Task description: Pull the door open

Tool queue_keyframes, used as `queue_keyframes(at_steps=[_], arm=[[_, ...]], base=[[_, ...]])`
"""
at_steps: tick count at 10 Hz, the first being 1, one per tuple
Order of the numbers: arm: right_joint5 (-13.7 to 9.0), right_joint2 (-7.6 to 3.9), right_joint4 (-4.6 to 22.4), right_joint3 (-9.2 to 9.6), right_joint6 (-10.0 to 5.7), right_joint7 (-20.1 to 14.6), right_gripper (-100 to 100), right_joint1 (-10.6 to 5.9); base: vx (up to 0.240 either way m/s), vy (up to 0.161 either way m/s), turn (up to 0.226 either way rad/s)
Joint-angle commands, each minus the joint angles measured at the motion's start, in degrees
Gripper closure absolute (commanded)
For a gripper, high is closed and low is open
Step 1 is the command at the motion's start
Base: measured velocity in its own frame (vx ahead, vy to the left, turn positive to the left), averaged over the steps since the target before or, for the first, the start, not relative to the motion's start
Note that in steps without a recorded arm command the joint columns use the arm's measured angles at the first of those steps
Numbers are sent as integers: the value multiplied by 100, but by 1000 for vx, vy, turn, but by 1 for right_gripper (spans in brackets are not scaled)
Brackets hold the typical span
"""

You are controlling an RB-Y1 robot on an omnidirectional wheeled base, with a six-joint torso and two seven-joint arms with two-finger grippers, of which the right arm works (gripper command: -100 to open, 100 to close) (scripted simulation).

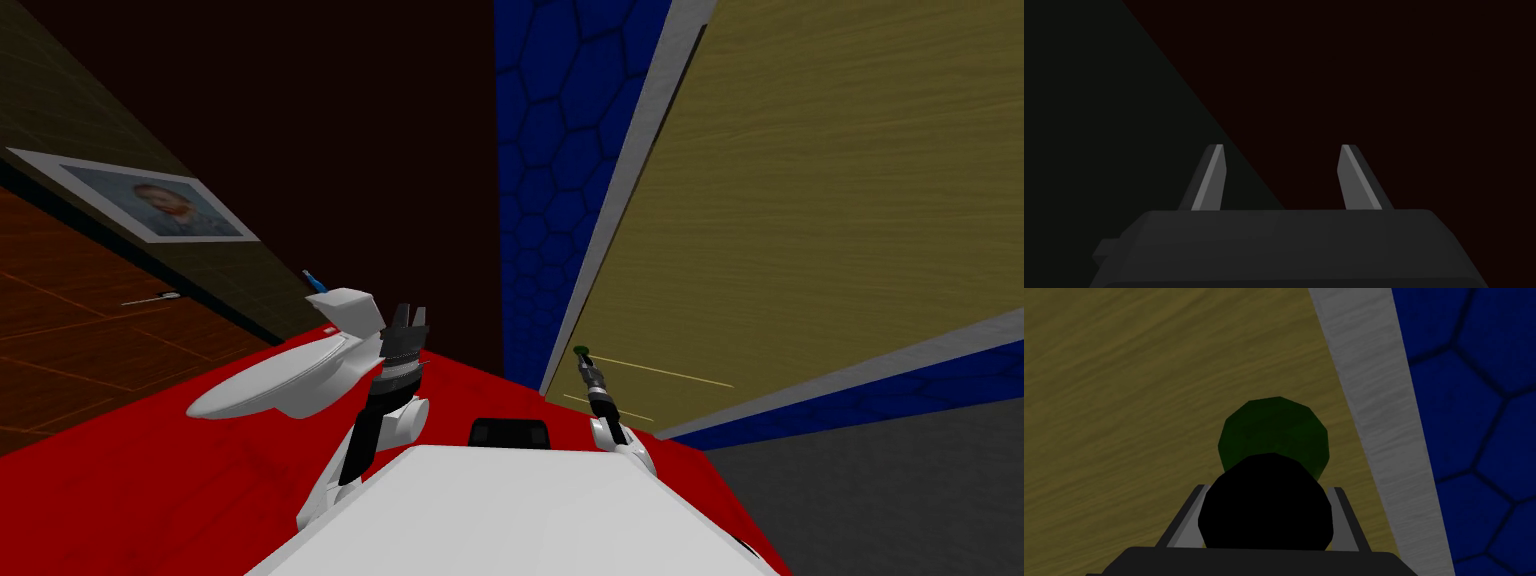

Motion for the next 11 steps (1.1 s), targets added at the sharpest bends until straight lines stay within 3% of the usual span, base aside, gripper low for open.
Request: queue_keyframes(at_steps=[1, 11], arm=[[-72, 31, -9, 46, 8, -286, 100, 19], [-420, 25, 12, 172, 33, -1694, 100, -5]], base=[[-40, -20, 70], [-35, -13, 45]])
